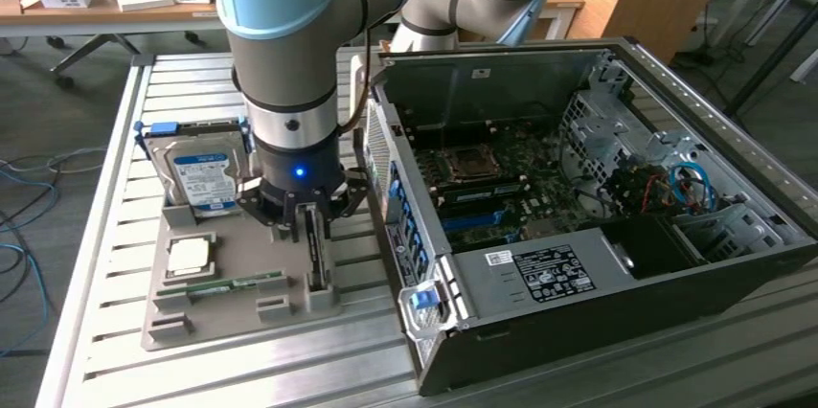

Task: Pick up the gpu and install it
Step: 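Pick up the gpu and move the gpu toward the slot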

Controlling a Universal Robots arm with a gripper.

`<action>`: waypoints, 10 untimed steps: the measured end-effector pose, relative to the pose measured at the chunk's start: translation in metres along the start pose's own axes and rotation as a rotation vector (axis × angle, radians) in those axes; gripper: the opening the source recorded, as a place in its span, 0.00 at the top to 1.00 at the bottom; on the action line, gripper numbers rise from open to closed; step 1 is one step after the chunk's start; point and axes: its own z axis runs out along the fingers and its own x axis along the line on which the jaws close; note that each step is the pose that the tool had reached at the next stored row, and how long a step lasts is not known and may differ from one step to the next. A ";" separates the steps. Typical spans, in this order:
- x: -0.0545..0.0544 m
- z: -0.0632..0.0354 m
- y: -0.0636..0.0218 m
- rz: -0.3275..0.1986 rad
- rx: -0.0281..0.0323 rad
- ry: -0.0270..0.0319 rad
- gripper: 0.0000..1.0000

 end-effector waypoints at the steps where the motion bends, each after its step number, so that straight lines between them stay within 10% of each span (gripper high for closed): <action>1: 0.000 0.0000 0.0000 0.000 0.0000 0.0000 0.57; 10: 0.000 0.0000 0.0000 0.000 0.0000 0.0000 0.65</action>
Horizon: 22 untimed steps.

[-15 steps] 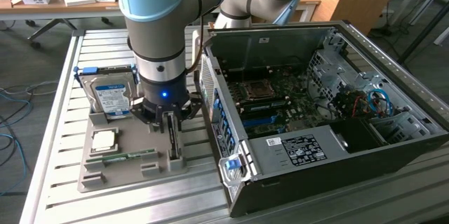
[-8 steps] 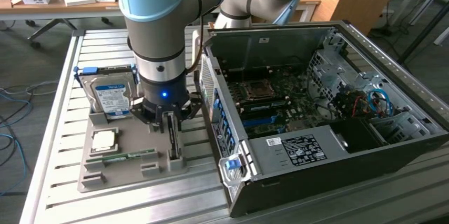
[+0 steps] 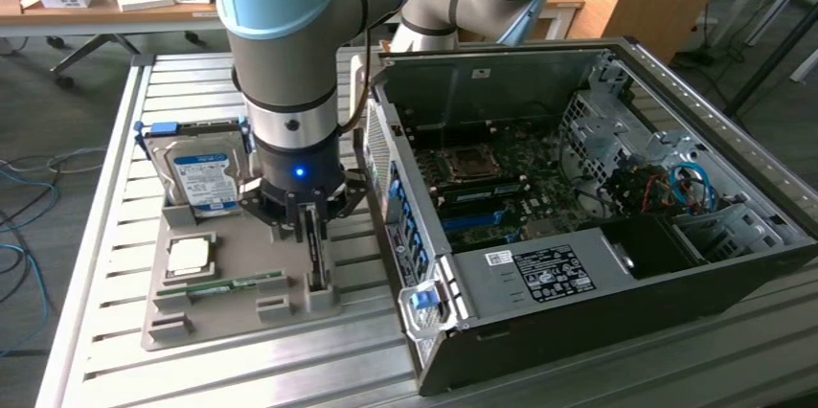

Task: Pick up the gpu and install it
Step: 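Pick up the gpu and move the gpu toward the slot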

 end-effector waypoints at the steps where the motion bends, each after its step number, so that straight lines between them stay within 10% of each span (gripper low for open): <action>1: 0.000 0.0000 0.0000 0.000 0.0000 0.0000 0.65; 22: -0.001 0.0009 -0.0013 0.002 0.0011 0.0002 0.65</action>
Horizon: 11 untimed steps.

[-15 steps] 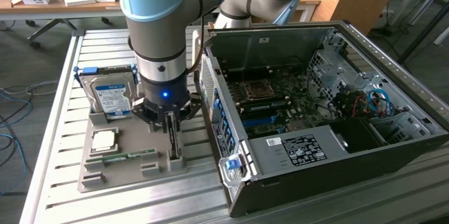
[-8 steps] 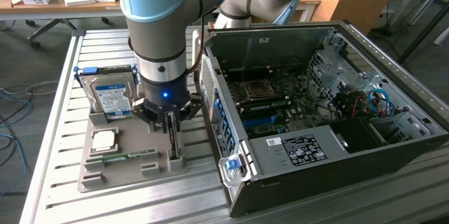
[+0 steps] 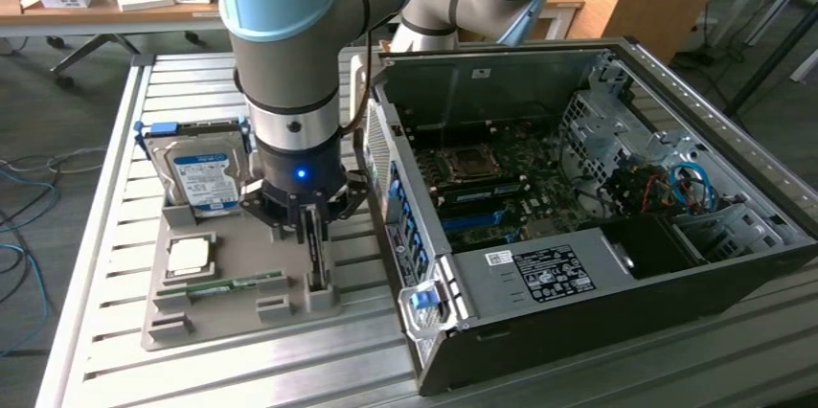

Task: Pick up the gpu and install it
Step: 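Pick up the gpu and move the gpu toward the slot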

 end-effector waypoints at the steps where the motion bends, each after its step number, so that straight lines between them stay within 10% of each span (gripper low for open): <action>1: 0.000 0.0001 -0.0001 0.000 0.0007 0.0003 0.65; 11: -0.001 0.0004 0.0000 0.000 0.0017 0.0005 0.65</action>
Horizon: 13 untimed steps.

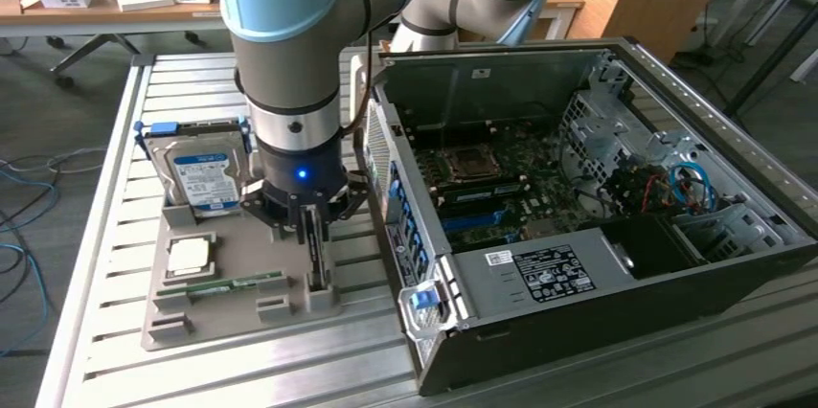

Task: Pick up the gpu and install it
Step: 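Pick up the gpu and move the gpu toward the slot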

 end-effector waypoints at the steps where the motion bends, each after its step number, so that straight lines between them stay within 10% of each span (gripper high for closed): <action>1: 0.000 0.0000 0.0000 0.000 0.0000 0.0000 0.65; 13: 0.000 0.0000 0.0000 0.000 0.0000 0.0000 0.74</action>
